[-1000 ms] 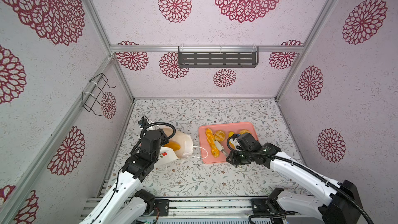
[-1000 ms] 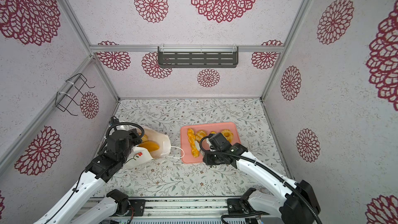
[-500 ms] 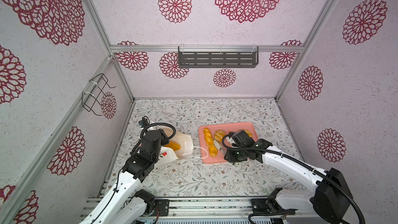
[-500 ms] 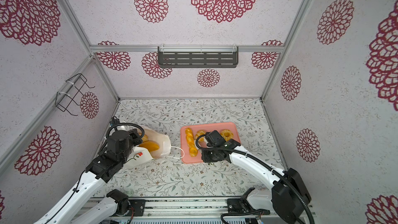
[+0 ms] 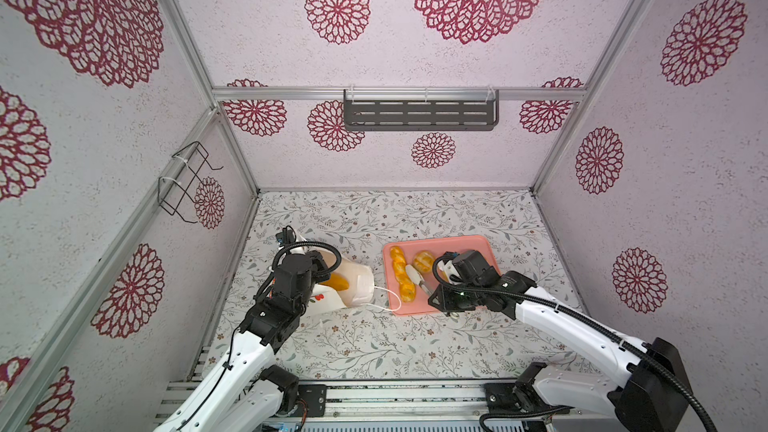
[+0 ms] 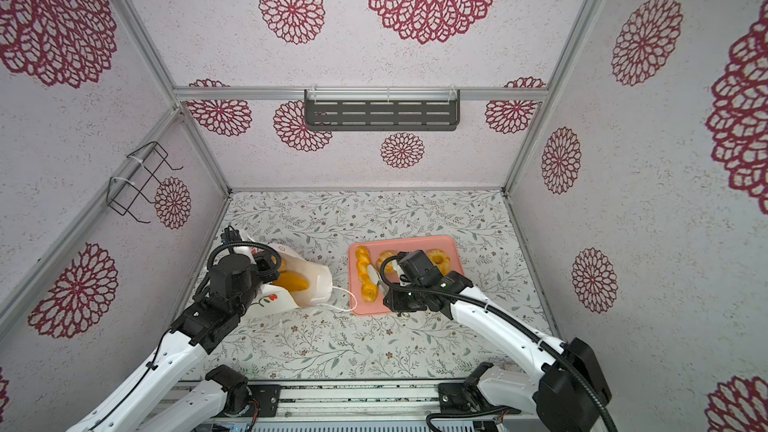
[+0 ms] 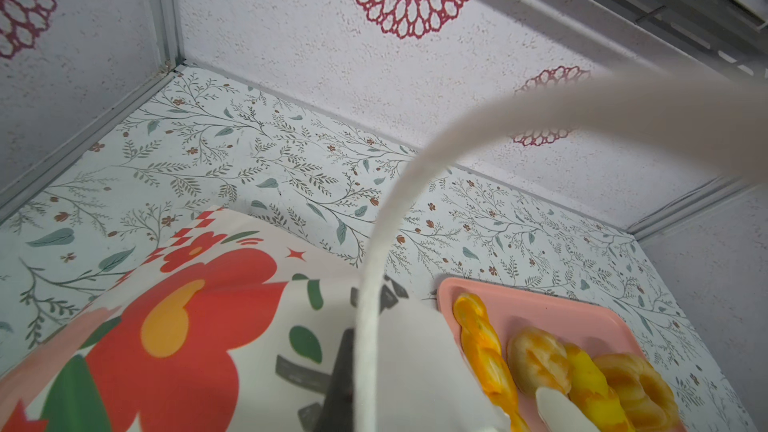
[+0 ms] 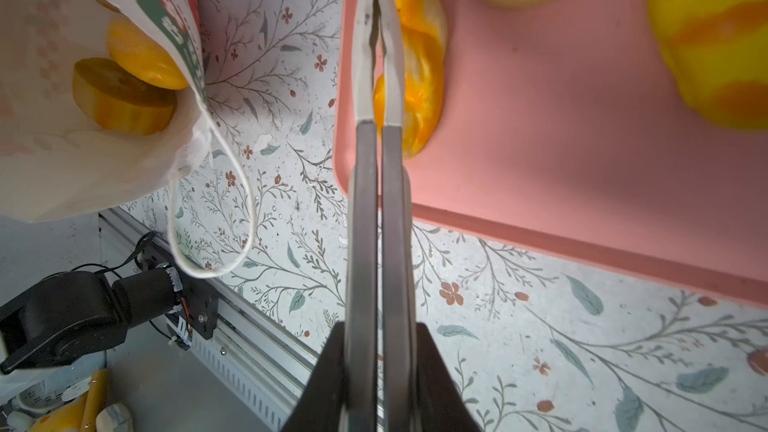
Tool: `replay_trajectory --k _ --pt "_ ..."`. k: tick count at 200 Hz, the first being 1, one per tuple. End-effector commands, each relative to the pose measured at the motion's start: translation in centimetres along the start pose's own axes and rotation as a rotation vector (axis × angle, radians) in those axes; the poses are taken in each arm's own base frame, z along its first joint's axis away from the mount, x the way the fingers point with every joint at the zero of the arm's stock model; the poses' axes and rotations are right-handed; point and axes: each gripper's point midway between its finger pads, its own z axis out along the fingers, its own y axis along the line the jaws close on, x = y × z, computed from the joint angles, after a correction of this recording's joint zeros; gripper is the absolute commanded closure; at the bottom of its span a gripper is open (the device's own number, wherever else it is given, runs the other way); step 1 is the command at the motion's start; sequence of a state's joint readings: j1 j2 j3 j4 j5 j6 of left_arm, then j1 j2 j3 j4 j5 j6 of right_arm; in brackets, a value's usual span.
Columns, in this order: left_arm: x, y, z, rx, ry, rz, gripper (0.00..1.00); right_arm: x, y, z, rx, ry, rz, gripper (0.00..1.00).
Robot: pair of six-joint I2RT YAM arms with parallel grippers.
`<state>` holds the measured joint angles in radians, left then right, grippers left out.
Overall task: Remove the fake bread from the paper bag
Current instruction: 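Move the open tongs with the right gripper from the tray toward the bag, then insert the tongs with the right gripper into the bag mouth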
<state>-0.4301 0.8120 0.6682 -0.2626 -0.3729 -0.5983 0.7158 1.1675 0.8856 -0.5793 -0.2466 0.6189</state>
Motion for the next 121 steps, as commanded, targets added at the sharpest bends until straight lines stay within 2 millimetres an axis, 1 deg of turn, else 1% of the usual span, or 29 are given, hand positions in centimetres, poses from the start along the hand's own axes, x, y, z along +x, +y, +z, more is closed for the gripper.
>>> replay_trajectory --k 1,14,25,41,52,66,84,104,121 --pt "0.9 -1.0 0.4 0.068 0.038 0.063 1.00 -1.3 1.2 -3.4 -0.003 -0.064 -0.064 0.99" --pt "1.2 -1.7 0.4 0.097 0.058 0.104 1.00 -1.3 2.1 -4.6 -0.032 -0.069 -0.094 0.98" --pt "1.4 -2.1 0.5 0.118 0.072 0.135 1.00 -0.9 3.1 -5.6 -0.068 -0.067 -0.113 0.98" --pt "1.6 -2.5 0.7 0.130 0.099 0.187 1.00 0.3 5.6 -7.0 -0.133 -0.060 -0.178 0.97" --pt "1.8 -2.7 0.8 0.132 0.120 0.233 1.00 1.5 7.3 -7.5 -0.163 -0.049 -0.224 0.96" --pt "1.9 -2.9 1.0 0.134 0.141 0.290 1.00 3.1 8.9 -7.4 -0.187 -0.023 -0.262 0.96" --pt "2.0 -3.1 1.3 0.134 0.160 0.363 1.00 4.5 9.9 -6.9 -0.199 -0.001 -0.295 0.95" --pt "1.8 -3.5 1.5 0.134 0.165 0.445 1.00 5.5 10.3 -6.2 -0.192 0.021 -0.329 0.94" --pt "1.6 -4.1 1.4 0.145 0.160 0.531 1.00 5.8 10.5 -5.5 -0.182 0.031 -0.350 0.94"
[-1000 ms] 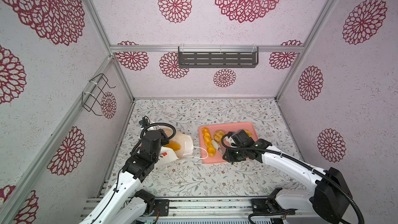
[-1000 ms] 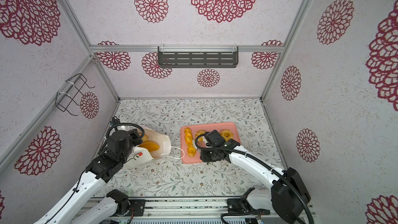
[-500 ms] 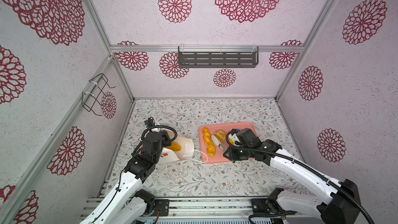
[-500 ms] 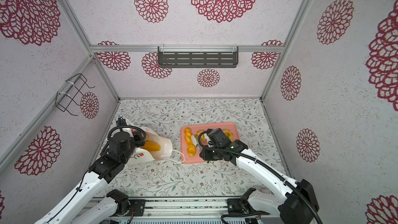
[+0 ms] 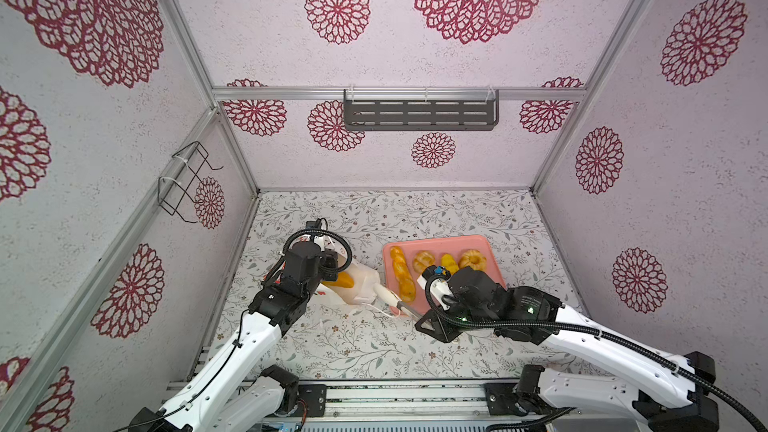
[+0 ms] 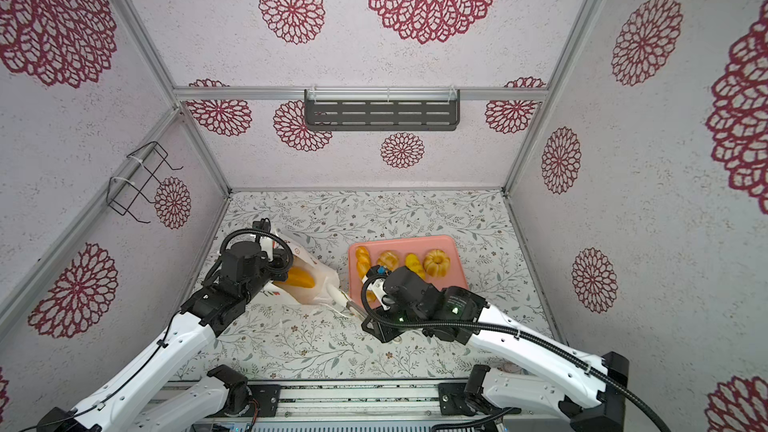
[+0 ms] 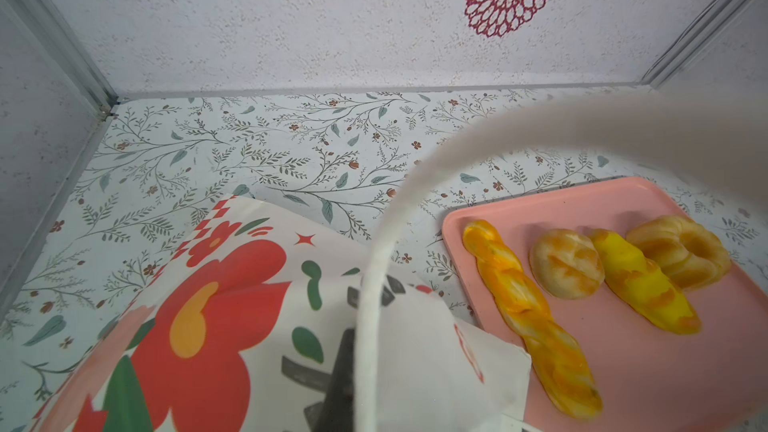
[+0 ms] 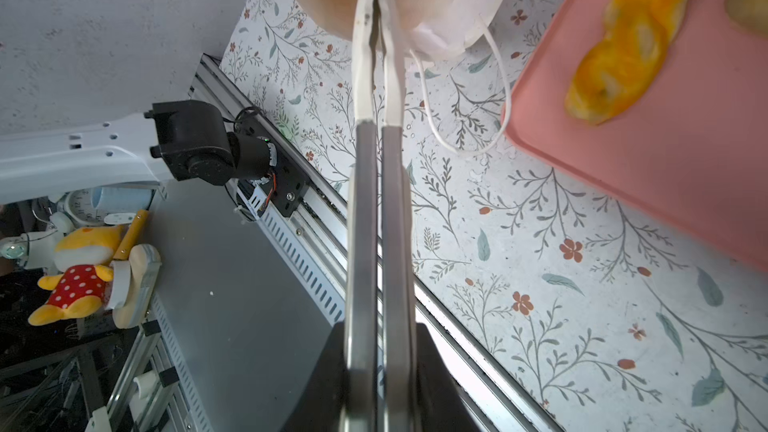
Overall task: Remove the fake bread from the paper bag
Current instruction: 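Insert the tongs with the right gripper into the bag mouth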
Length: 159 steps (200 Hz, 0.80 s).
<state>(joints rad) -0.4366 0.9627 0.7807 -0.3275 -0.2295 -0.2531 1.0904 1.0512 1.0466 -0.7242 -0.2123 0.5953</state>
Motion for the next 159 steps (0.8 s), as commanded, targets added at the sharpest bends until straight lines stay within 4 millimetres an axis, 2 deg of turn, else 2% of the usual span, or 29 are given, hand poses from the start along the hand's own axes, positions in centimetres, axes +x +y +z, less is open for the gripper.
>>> replay_trajectory --k 1,28,63,113,159 --pt "-0.3 -1.1 -0.3 0.030 0.019 0.161 1.00 -0.6 0.3 0.4 0.019 -0.027 -0.013 0.94" --pt "-0.6 -1.7 -0.1 0.031 0.023 0.284 1.00 -0.9 0.7 1.1 0.012 -0.038 -0.030 0.94" --pt "-1.1 -2.7 0.2 0.066 0.012 0.312 1.00 -1.2 0.2 2.4 0.068 -0.029 -0.075 0.90" --pt "-0.2 -4.2 0.8 0.096 0.021 0.303 1.00 -2.9 -1.3 4.2 0.169 -0.014 -0.159 0.73" --pt "0.0 -5.0 0.7 0.128 0.008 0.267 1.00 -5.4 -2.3 5.2 0.166 -0.030 -0.159 0.63"
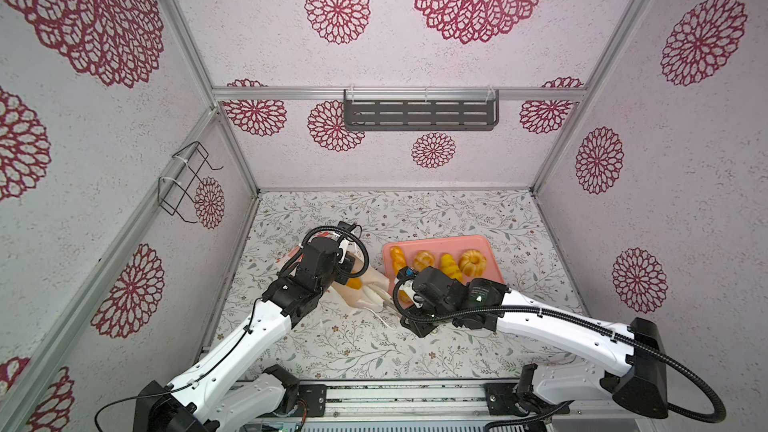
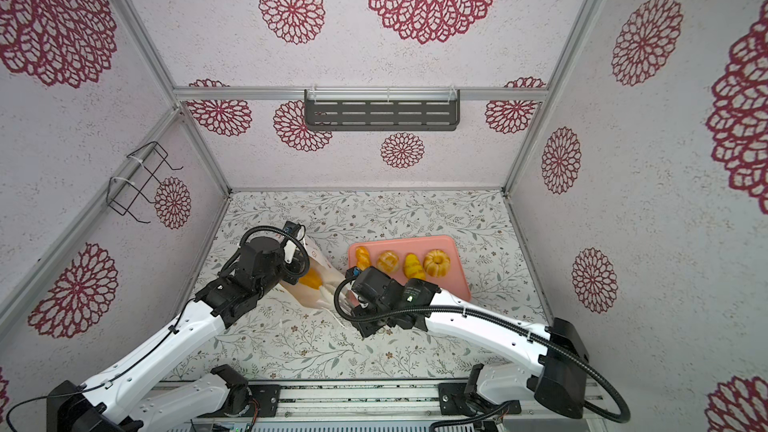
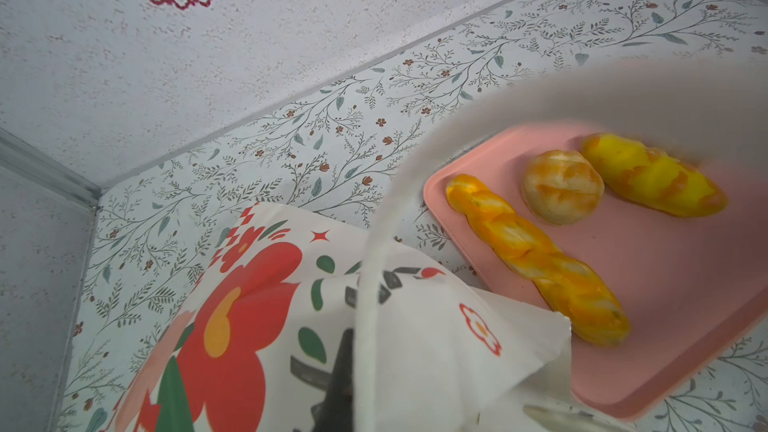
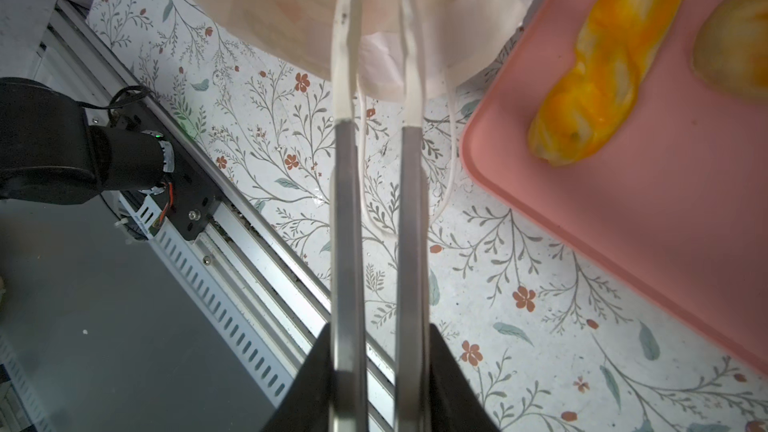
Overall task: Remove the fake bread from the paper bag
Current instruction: 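Insert the tongs with the right gripper into the bag mouth, then close the tongs on the golden bread roll inside the bag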
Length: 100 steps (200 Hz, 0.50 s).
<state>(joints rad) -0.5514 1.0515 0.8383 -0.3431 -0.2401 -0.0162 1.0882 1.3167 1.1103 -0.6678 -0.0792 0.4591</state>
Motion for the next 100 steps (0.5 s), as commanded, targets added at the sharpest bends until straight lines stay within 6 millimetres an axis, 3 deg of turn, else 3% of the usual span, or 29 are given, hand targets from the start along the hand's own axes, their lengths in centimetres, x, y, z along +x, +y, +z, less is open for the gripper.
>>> replay_trajectory --k 1,100 --pt "-0.6 -0.8 0.0 0.038 -0.039 -0.036 1.00 -3.3 0.0 -1.0 -0.016 -0.091 -0.037 0.63" --pt "0.2 -1.1 -0.1 0.056 -0.052 -0.090 1.00 -6.1 0.3 1.2 -0.113 -0.107 -0.005 0.56"
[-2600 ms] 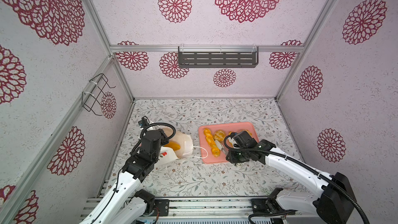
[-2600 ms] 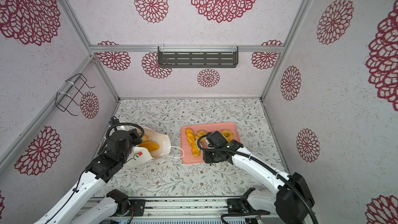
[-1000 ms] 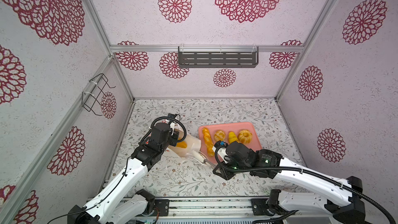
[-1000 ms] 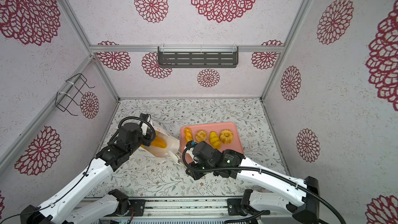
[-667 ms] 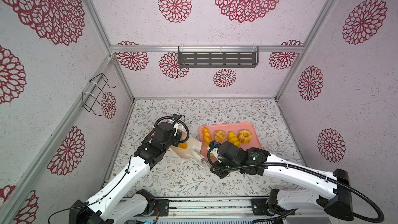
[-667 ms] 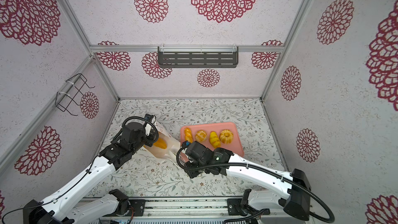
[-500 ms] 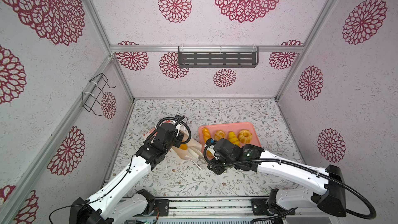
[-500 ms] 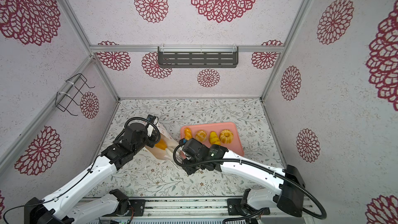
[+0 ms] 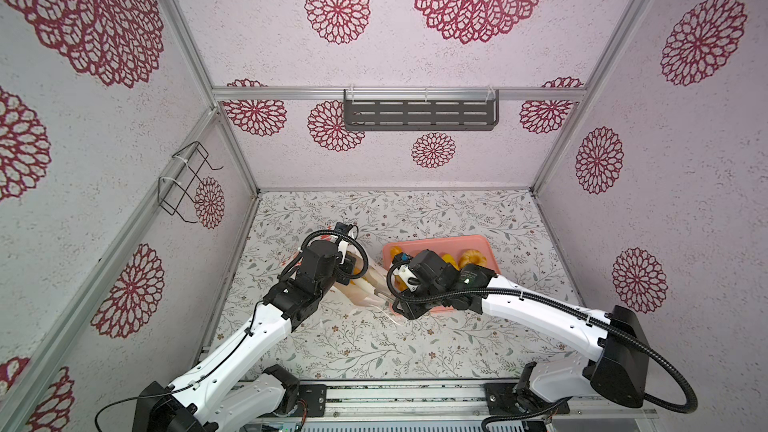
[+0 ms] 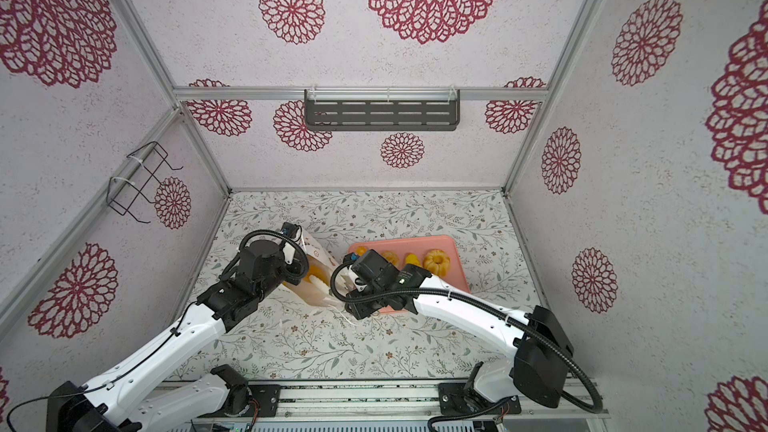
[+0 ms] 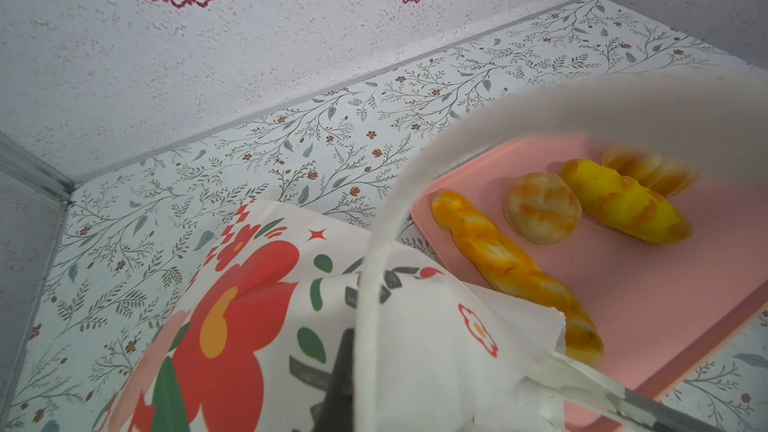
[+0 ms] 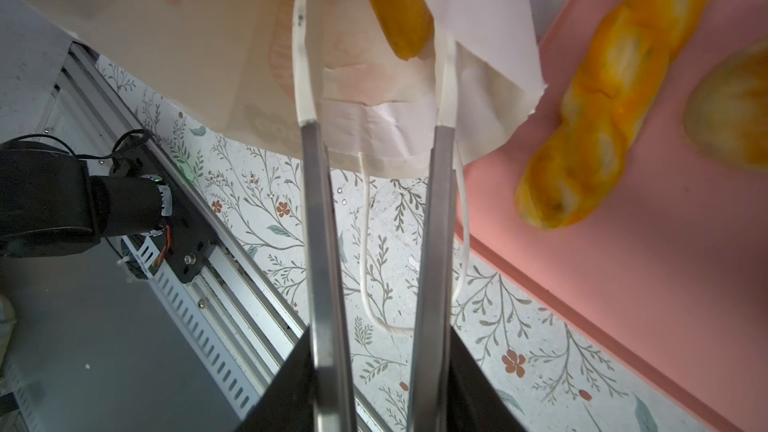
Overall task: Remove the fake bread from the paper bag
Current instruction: 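Close the tongs on the golden bread roll inside the bag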
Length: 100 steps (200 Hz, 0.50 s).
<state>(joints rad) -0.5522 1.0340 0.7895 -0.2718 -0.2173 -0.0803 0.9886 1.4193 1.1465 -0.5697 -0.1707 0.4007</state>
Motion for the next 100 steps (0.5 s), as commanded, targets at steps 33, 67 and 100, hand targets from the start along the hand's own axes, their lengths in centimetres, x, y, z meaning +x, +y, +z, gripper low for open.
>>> replay_trajectory --k 33,67,100 --pt "0.2 -0.8 -0.3 0.040 -0.011 -0.023 1.00 -3.0 0.6 0.5 -0.061 -0.046 -0.010 0.54" --pt "0.4 -0.9 -0.3 0.044 -0.012 -0.028 1.00 -3.1 -0.1 1.8 -0.038 -0.011 -0.005 0.53" --pt "0.6 -1.0 -0.3 0.053 -0.016 -0.035 1.00 -3.5 0.5 2.9 -0.092 -0.003 -0.005 0.53"
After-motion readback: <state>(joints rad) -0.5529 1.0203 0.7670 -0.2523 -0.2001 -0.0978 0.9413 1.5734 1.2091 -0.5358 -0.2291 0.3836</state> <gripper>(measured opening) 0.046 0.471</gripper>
